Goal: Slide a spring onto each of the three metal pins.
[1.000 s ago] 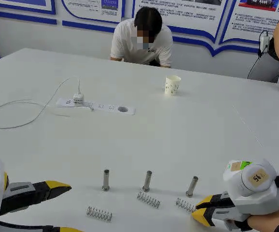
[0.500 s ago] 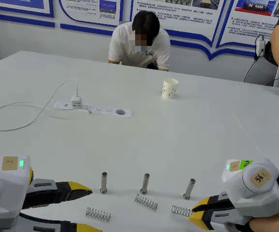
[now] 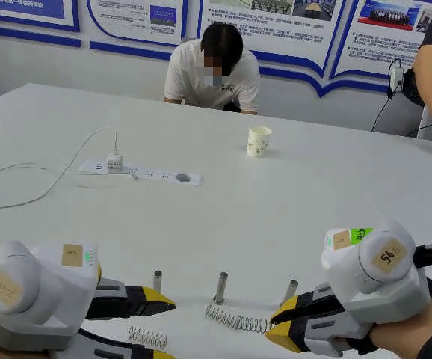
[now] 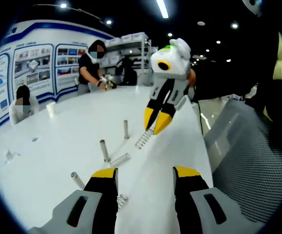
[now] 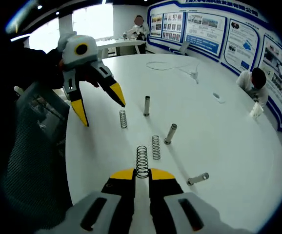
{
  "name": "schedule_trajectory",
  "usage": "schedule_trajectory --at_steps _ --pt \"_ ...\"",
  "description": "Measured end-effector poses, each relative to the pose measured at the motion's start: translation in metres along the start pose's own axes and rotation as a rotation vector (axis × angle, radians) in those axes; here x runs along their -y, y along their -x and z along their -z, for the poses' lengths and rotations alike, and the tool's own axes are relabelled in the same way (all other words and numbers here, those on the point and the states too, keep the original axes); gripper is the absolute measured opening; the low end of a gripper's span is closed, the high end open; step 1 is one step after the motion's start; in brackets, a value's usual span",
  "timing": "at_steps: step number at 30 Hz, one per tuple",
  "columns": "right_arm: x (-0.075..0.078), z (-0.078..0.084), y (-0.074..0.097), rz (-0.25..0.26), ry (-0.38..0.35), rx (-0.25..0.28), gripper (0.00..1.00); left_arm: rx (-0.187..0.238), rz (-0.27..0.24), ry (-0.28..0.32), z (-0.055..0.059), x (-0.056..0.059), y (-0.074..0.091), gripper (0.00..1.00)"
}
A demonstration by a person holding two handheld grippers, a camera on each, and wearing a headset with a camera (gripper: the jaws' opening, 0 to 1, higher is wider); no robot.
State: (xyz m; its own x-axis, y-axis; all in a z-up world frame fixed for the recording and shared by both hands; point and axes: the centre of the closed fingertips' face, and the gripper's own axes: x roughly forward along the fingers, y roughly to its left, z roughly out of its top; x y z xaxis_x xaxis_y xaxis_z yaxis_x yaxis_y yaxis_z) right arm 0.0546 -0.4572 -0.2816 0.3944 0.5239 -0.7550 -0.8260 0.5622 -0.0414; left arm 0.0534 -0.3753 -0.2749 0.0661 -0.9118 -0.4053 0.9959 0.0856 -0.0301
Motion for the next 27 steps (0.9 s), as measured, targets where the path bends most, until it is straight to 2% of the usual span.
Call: schedule_trajectory --at_steps 4,10,17,27 --pt "-0.007 -0.008 -0.002 -0.020 0.016 -0.001 0.11 -0.006 0.007 -0.014 0.000 0.000 -0.006 0.45" --pt "-0.020 -0.019 -0.005 -0.056 0.041 -0.012 0.11 -0.010 0.022 -0.065 0.000 0.005 -0.012 0.39" --pt "-0.034 -0.032 -0.010 -0.094 0.062 -0.018 0.11 -0.031 0.032 -0.098 0.002 0.010 -0.019 0.34" --pt "-0.049 -0.035 -0.015 -0.143 0.078 -0.052 0.11 -0.038 0.038 -0.146 0.002 0.014 -0.022 0.22"
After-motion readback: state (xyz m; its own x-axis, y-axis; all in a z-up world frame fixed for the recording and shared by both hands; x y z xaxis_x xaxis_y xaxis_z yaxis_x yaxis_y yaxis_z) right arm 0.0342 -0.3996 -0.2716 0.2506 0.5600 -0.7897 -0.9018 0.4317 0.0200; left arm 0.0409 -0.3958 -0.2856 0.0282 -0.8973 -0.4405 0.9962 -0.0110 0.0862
